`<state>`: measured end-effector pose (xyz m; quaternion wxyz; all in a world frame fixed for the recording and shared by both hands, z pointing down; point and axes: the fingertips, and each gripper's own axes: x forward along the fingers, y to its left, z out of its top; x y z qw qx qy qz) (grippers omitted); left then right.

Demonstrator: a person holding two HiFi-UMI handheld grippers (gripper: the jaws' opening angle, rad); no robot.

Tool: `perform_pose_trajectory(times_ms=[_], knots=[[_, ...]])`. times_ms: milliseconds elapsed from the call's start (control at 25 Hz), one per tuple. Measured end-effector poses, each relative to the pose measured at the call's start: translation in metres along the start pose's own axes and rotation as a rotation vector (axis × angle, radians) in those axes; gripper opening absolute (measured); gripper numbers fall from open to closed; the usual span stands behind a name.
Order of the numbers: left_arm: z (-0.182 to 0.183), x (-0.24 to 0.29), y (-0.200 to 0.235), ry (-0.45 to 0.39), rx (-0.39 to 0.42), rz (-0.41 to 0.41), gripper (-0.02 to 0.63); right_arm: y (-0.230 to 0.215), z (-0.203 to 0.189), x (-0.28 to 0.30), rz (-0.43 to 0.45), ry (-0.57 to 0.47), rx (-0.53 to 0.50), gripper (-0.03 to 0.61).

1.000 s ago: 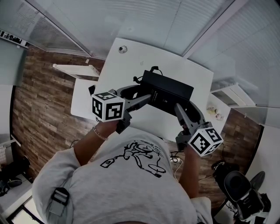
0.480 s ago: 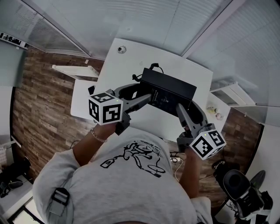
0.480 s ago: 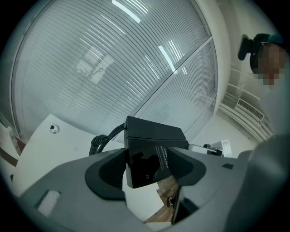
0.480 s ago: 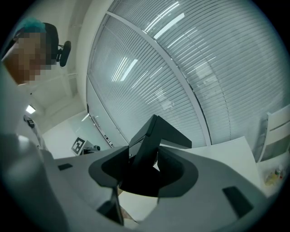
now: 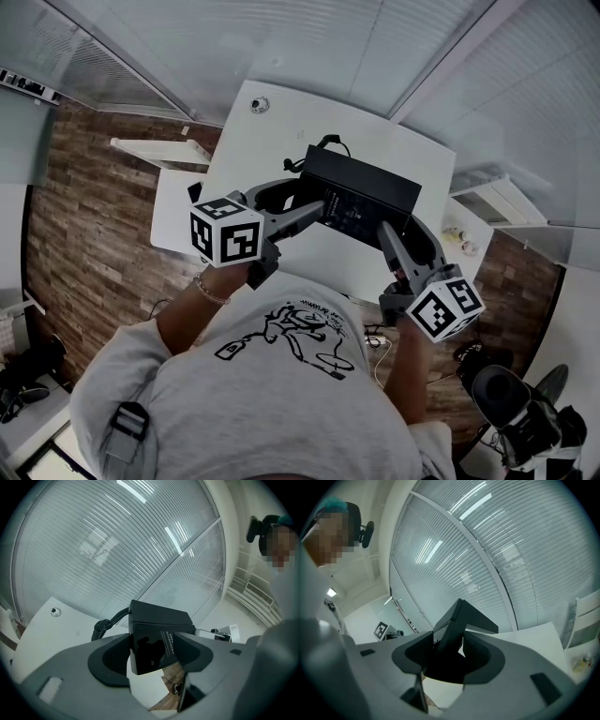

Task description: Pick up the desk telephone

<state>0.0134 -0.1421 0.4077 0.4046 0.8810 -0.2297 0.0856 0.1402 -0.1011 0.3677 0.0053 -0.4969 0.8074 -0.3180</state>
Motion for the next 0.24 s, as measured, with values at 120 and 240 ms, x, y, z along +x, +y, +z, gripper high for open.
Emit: perform_pose_trajectory(times_ms=[120,240], knots=[[-0.0001,0.0018,0.0014,0.002,-0.003,0.001,0.279,-0.0011,0.0011,0.0012,0.001,0.0,0.005,0.189],[-0.0017,0.0041,0.0036,0.003,-0.013,0.001,0.279,-0.0025,0.0008,0.0024,0.001,0.001,0.006,0.189]])
